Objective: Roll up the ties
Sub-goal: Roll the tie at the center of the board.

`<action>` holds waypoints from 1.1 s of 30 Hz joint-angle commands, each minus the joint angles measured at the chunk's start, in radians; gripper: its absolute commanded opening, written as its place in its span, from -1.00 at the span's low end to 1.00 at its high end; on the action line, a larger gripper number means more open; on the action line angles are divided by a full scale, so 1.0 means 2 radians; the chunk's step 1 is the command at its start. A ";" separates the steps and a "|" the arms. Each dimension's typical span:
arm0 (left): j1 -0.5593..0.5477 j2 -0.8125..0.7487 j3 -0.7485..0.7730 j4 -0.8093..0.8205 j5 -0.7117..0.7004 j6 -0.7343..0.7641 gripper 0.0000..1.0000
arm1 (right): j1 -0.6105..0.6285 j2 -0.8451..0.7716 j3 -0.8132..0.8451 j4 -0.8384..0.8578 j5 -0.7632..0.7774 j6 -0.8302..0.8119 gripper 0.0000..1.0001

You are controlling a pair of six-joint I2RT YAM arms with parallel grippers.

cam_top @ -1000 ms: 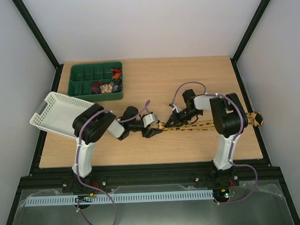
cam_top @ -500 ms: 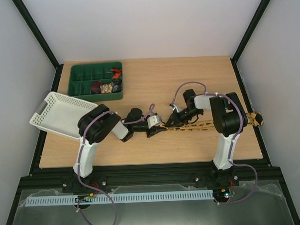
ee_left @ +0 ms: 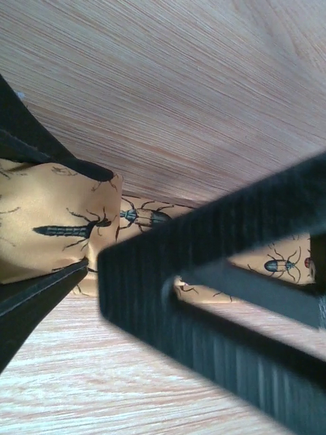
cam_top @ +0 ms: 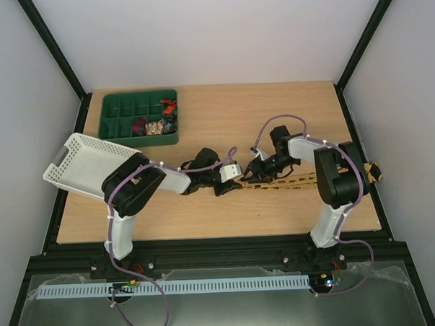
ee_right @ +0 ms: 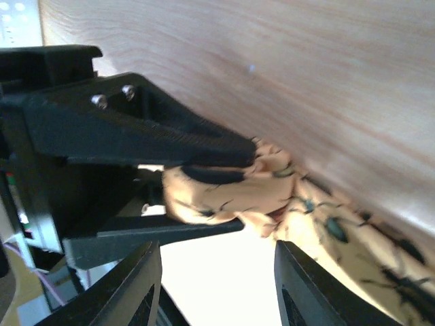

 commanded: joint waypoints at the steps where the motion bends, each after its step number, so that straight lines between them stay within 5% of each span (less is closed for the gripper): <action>1: -0.002 0.021 -0.005 -0.146 -0.081 0.023 -0.39 | 0.013 -0.024 -0.032 0.030 -0.044 0.073 -0.06; 12: -0.008 0.019 0.000 -0.171 -0.095 0.034 -0.38 | 0.031 0.037 -0.010 0.077 0.023 0.111 -0.14; 21: -0.009 0.022 0.002 -0.166 -0.096 0.028 -0.38 | 0.032 -0.008 -0.052 0.139 -0.007 0.146 -0.12; 26: -0.010 0.025 0.003 -0.169 -0.095 0.026 -0.38 | 0.040 0.005 -0.050 0.139 -0.007 0.137 -0.34; 30: -0.010 0.024 0.001 -0.170 -0.093 0.028 -0.37 | 0.040 0.017 -0.043 0.117 0.015 0.110 -0.84; 33: -0.010 0.024 0.000 -0.170 -0.093 0.030 -0.33 | 0.038 0.027 -0.042 0.099 0.017 0.095 -0.97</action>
